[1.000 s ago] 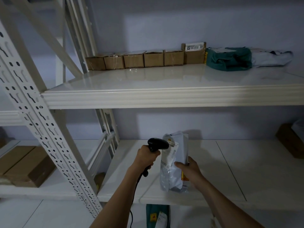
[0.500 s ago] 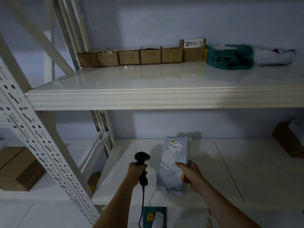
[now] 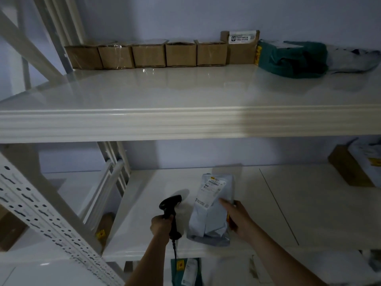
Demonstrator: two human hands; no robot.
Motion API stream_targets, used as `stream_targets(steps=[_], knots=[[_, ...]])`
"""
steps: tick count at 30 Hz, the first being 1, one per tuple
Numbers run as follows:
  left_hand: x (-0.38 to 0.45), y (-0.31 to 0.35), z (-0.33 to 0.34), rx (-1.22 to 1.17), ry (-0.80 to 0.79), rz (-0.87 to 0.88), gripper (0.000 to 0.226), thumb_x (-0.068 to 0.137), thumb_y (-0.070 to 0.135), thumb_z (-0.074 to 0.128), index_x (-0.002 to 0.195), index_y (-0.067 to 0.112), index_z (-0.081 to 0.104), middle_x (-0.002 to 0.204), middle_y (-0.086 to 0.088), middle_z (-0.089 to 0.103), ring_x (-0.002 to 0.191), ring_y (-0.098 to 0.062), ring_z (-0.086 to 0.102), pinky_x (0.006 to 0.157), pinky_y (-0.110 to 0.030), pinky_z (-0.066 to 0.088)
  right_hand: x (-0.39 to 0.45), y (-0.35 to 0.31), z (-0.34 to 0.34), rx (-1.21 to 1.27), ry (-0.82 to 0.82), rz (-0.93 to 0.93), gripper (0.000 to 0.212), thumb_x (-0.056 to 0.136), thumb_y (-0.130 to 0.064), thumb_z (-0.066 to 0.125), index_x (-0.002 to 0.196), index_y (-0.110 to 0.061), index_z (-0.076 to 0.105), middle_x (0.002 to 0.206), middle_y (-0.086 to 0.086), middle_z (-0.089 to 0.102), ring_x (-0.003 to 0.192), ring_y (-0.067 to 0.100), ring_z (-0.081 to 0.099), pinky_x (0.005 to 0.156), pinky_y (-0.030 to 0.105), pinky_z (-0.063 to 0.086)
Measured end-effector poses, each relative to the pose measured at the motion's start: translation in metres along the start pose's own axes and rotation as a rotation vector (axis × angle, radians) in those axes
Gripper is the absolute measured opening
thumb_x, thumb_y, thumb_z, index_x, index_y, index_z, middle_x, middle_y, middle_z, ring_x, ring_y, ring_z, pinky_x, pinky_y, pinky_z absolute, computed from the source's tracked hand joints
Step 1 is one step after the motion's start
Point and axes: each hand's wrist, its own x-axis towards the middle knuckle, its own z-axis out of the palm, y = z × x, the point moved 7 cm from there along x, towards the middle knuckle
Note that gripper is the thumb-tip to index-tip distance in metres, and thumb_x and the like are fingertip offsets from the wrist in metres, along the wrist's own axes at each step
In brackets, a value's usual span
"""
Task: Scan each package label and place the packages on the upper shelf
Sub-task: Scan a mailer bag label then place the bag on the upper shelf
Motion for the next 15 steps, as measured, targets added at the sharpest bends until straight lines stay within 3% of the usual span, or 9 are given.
stream_targets(steps=[2, 5, 7, 9, 11, 13, 15], knots=[[-0.005, 0.007, -0.004, 0.119, 0.017, 0.031, 0.037, 0.093, 0.022, 0.064, 0.120, -0.003, 0.061, 0.113, -0.022, 0.065, 0.102, -0.035, 0.062, 0.088, -0.037, 0.051, -0.006, -0.005, -0.001, 0.015, -0.023, -0.014, 0.052, 0.089, -0.035, 0.074, 0.129, -0.006, 0.057, 0.116, 0.016, 0.072, 0.104, 0.033, 0.071, 0.090, 0.048, 0.059], [-0.020, 0.024, -0.006, 0.226, 0.091, 0.096, 0.043, 0.094, 0.020, 0.054, 0.132, 0.001, 0.048, 0.132, -0.026, 0.049, 0.122, -0.041, 0.046, 0.103, -0.043, 0.040, -0.017, -0.016, -0.003, 0.030, -0.078, -0.044, 0.045, 0.093, -0.035, 0.069, 0.127, -0.006, 0.063, 0.112, 0.012, 0.076, 0.102, 0.029, 0.073, 0.084, 0.038, 0.059], [-0.038, 0.054, 0.005, 0.239, 0.088, 0.278, 0.042, 0.095, 0.017, 0.052, 0.134, 0.005, 0.049, 0.133, -0.023, 0.049, 0.125, -0.041, 0.043, 0.107, -0.043, 0.036, -0.026, -0.026, -0.006, 0.021, -0.069, -0.069, 0.044, 0.095, -0.036, 0.065, 0.129, -0.008, 0.064, 0.111, 0.012, 0.076, 0.101, 0.031, 0.073, 0.089, 0.043, 0.059], [-0.071, 0.087, 0.034, 0.151, -0.128, 0.447, 0.038, 0.099, 0.018, 0.049, 0.136, 0.012, 0.052, 0.117, -0.014, 0.061, 0.115, -0.038, 0.056, 0.098, -0.040, 0.046, -0.035, -0.039, -0.013, 0.025, 0.001, -0.116, 0.050, 0.096, -0.034, 0.064, 0.137, -0.008, 0.056, 0.119, 0.016, 0.072, 0.106, 0.034, 0.071, 0.095, 0.050, 0.056], [-0.113, 0.106, 0.061, -0.019, -0.405, 0.422, 0.031, 0.101, 0.025, 0.047, 0.131, 0.023, 0.056, 0.106, -0.005, 0.065, 0.100, -0.031, 0.065, 0.088, -0.037, 0.054, -0.050, -0.053, -0.022, 0.027, 0.081, -0.163, 0.054, 0.096, -0.032, 0.063, 0.143, -0.009, 0.047, 0.127, 0.021, 0.066, 0.110, 0.039, 0.067, 0.096, 0.055, 0.054], [-0.145, 0.116, 0.076, -0.150, -0.524, 0.408, 0.029, 0.100, 0.023, 0.045, 0.124, 0.024, 0.061, 0.117, -0.007, 0.068, 0.102, -0.027, 0.067, 0.093, -0.043, 0.055, -0.069, -0.068, -0.032, 0.031, 0.138, -0.201, 0.045, 0.096, -0.030, 0.060, 0.131, -0.003, 0.056, 0.119, 0.024, 0.068, 0.106, 0.041, 0.067, 0.091, 0.052, 0.056], [-0.169, 0.124, 0.081, -0.179, -0.536, 0.474, 0.030, 0.097, 0.011, 0.042, 0.113, 0.021, 0.066, 0.117, -0.012, 0.069, 0.103, -0.029, 0.067, 0.095, -0.047, 0.054, -0.090, -0.084, -0.044, 0.045, 0.181, -0.204, 0.038, 0.093, -0.032, 0.057, 0.110, 0.001, 0.067, 0.106, 0.023, 0.072, 0.100, 0.042, 0.067, 0.085, 0.048, 0.055]])
